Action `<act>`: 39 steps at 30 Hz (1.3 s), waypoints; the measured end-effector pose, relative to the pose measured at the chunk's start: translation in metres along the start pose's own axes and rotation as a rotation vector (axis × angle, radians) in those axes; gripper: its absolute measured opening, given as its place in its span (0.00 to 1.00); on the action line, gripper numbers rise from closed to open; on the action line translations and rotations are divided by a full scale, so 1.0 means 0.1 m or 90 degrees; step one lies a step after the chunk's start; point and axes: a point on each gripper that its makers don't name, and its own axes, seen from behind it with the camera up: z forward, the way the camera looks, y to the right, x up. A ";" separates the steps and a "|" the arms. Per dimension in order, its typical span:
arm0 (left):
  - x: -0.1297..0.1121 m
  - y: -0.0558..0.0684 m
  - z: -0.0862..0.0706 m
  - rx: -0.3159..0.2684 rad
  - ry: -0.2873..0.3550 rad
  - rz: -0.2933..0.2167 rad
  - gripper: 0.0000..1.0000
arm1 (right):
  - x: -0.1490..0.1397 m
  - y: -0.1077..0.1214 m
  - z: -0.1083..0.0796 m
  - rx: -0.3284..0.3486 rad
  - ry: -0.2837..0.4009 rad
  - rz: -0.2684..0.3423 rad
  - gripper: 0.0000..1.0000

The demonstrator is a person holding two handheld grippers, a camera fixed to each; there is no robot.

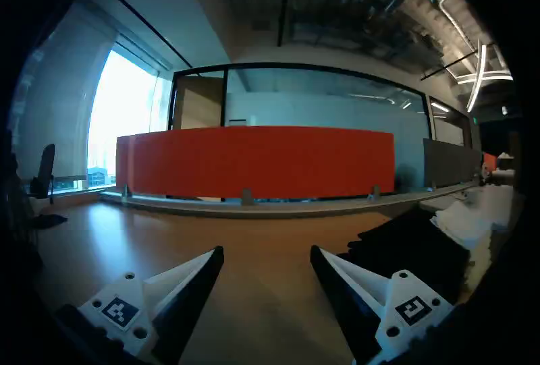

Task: Fold towel

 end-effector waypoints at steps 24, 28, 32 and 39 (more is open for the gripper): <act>-0.02 0.00 0.00 0.000 0.000 0.000 0.93 | -0.01 0.00 0.00 0.002 0.000 0.000 0.99; -0.04 0.00 0.01 0.000 0.001 0.000 0.93 | -0.01 0.00 0.01 0.002 0.000 0.000 0.99; -0.05 0.00 0.01 0.000 0.001 0.000 0.93 | -0.01 0.00 0.00 0.002 0.000 0.000 0.99; -0.06 0.01 0.02 0.000 0.001 -0.001 0.93 | -0.01 0.00 0.00 0.002 0.000 0.000 0.99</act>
